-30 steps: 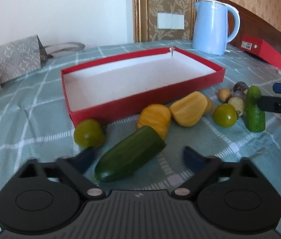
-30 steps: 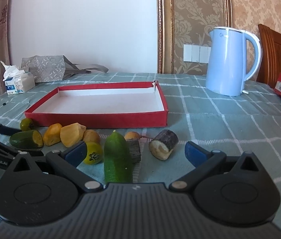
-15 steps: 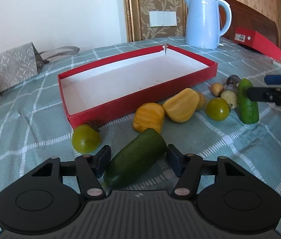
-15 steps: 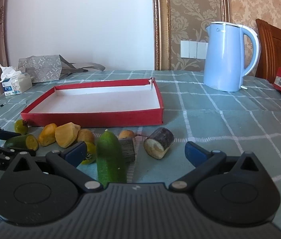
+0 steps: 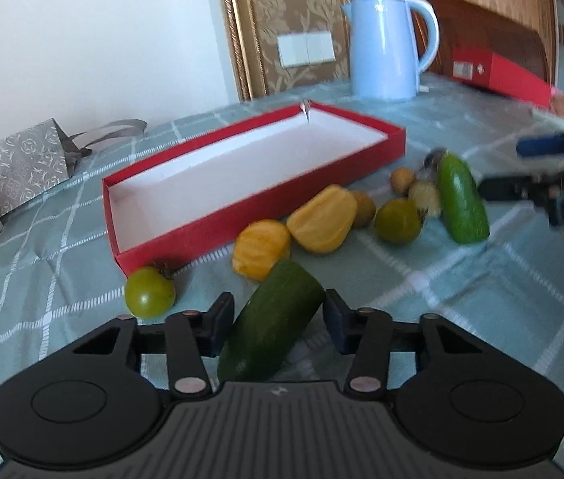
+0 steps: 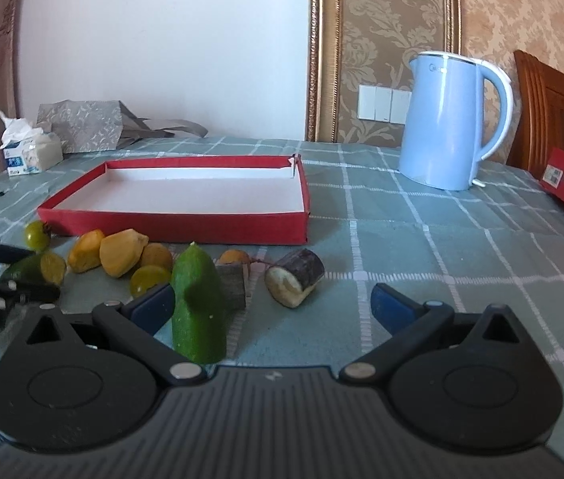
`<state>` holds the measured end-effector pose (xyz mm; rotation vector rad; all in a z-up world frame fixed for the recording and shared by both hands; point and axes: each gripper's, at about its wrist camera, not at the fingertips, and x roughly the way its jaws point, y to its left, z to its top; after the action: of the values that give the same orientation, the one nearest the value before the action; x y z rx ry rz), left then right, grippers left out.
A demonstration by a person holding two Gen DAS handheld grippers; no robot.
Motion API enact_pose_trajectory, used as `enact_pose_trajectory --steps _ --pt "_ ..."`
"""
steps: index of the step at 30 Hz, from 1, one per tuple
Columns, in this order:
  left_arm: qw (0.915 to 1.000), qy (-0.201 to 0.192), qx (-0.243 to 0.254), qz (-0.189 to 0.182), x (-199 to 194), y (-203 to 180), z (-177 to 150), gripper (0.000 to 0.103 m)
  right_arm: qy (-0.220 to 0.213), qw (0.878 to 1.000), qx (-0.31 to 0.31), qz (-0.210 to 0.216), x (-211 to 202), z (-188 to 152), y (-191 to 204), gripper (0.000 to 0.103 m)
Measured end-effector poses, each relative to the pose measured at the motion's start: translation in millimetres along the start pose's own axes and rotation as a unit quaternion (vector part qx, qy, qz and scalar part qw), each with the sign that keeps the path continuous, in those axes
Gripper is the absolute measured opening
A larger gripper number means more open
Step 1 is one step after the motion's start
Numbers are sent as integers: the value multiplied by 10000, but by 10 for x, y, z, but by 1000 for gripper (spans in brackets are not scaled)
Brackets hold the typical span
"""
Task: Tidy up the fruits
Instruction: 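Lift the large cucumber with the left gripper while the right gripper grasps the small cucumber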
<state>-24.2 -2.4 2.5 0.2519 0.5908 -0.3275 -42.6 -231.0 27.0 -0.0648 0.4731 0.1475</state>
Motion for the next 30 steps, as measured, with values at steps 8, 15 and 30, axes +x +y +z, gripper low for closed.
enact_pose_trajectory --steps 8,15,30 --pt "9998 -47 -163 63 39 8 -17 43 195 9986 -225 434 26 -9 150 85" --pt "9995 -72 -291 -23 12 50 -18 42 711 9952 -178 654 285 20 242 47" --pt "9979 -280 -585 -4 -60 109 -33 39 728 9948 -145 700 357 -2 269 32"
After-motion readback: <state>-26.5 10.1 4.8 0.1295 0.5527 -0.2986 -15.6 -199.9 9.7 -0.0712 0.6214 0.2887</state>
